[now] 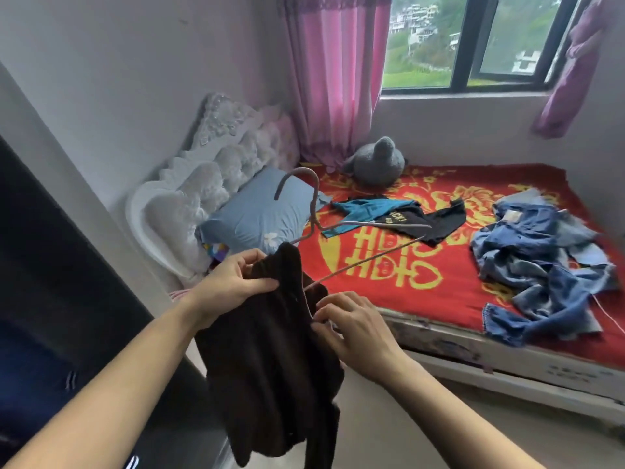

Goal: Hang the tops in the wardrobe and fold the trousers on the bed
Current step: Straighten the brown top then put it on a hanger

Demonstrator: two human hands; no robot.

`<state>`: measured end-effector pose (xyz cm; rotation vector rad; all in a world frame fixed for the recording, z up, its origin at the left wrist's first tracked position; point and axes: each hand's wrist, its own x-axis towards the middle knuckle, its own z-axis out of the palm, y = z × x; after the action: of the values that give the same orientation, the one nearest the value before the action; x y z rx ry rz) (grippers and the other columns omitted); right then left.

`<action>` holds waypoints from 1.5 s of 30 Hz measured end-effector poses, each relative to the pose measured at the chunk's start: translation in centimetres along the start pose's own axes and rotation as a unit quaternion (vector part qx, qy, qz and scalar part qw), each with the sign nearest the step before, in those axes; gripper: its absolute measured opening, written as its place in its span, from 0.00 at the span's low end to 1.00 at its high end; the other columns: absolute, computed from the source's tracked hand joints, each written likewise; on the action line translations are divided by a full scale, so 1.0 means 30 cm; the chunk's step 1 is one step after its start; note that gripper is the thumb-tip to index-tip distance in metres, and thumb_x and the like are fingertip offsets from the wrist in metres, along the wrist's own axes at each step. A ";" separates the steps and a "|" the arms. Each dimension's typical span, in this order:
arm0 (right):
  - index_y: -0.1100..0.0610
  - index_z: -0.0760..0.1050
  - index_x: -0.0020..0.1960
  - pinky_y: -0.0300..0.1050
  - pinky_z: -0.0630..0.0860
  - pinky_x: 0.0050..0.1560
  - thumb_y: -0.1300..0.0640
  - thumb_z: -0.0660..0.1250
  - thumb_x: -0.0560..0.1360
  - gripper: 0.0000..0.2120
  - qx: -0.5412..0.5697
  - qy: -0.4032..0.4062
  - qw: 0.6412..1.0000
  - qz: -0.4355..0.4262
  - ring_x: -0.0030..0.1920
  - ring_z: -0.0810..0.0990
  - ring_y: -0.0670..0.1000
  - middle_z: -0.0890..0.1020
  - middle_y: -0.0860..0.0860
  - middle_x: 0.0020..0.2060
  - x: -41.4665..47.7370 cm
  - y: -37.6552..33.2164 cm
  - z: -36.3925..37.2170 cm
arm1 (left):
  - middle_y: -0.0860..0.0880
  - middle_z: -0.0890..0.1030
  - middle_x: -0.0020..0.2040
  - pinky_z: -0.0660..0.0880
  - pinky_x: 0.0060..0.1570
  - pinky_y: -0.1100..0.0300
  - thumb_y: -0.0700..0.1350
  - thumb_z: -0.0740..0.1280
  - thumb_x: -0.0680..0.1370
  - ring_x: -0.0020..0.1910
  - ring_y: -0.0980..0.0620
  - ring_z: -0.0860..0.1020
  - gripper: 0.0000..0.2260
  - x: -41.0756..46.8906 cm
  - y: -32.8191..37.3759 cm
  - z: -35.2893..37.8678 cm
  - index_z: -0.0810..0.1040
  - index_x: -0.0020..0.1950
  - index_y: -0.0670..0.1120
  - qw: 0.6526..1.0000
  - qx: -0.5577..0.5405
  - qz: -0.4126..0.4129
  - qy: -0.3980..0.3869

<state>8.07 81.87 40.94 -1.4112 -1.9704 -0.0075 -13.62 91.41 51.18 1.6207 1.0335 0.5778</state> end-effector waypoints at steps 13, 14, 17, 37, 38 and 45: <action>0.40 0.74 0.65 0.39 0.73 0.51 0.27 0.61 0.72 0.27 0.004 -0.255 0.967 0.022 0.57 0.78 0.42 0.82 0.36 0.56 -0.039 0.232 -0.149 | 0.50 0.74 0.31 0.70 0.36 0.64 0.26 0.66 0.72 0.33 0.57 0.73 0.12 -0.047 -0.041 -0.019 0.73 0.38 0.42 0.971 0.185 -0.004 0.149; 0.41 0.76 0.62 0.38 0.73 0.48 0.27 0.61 0.72 0.26 0.025 -0.211 0.976 0.055 0.55 0.78 0.42 0.83 0.37 0.54 -0.046 0.248 -0.159 | 0.47 0.76 0.33 0.72 0.38 0.61 0.26 0.65 0.73 0.35 0.55 0.74 0.10 -0.062 -0.048 -0.042 0.74 0.40 0.41 0.972 0.184 -0.010 0.147; 0.44 0.80 0.54 0.40 0.76 0.49 0.27 0.60 0.73 0.25 0.281 -0.082 0.927 0.233 0.50 0.82 0.44 0.84 0.42 0.46 -0.048 0.247 -0.172 | 0.41 0.81 0.39 0.77 0.41 0.57 0.25 0.63 0.74 0.40 0.49 0.79 0.12 -0.103 -0.061 -0.093 0.76 0.46 0.42 0.978 0.159 -0.026 0.130; 0.45 0.78 0.58 0.45 0.77 0.49 0.35 0.55 0.80 0.20 0.148 -0.019 0.979 0.139 0.39 0.80 0.41 0.82 0.42 0.34 -0.003 0.158 -0.220 | 0.40 0.85 0.41 0.77 0.55 0.44 0.65 0.69 0.71 0.45 0.42 0.83 0.28 0.000 -0.124 0.099 0.83 0.43 0.38 0.959 -0.038 0.010 0.280; 0.46 0.78 0.57 0.47 0.76 0.52 0.34 0.55 0.80 0.21 0.052 -0.059 0.993 0.092 0.38 0.80 0.44 0.81 0.44 0.32 -0.017 0.179 -0.237 | 0.43 0.84 0.37 0.77 0.51 0.44 0.63 0.68 0.71 0.41 0.45 0.82 0.26 0.011 -0.124 0.081 0.82 0.40 0.38 0.955 -0.021 0.015 0.296; 0.54 0.76 0.42 0.51 0.72 0.59 0.39 0.64 0.79 0.19 -0.243 0.006 0.962 -0.125 0.38 0.78 0.54 0.75 0.48 0.35 -0.033 0.282 -0.317 | 0.53 0.64 0.19 0.62 0.31 0.55 0.53 0.58 0.77 0.24 0.52 0.64 0.24 0.026 -0.130 -0.039 0.60 0.22 0.47 0.922 0.261 0.121 0.261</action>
<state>20.32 80.80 44.38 -1.4315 -2.2187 -0.6526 -15.46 92.86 47.74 2.1449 1.4778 1.0004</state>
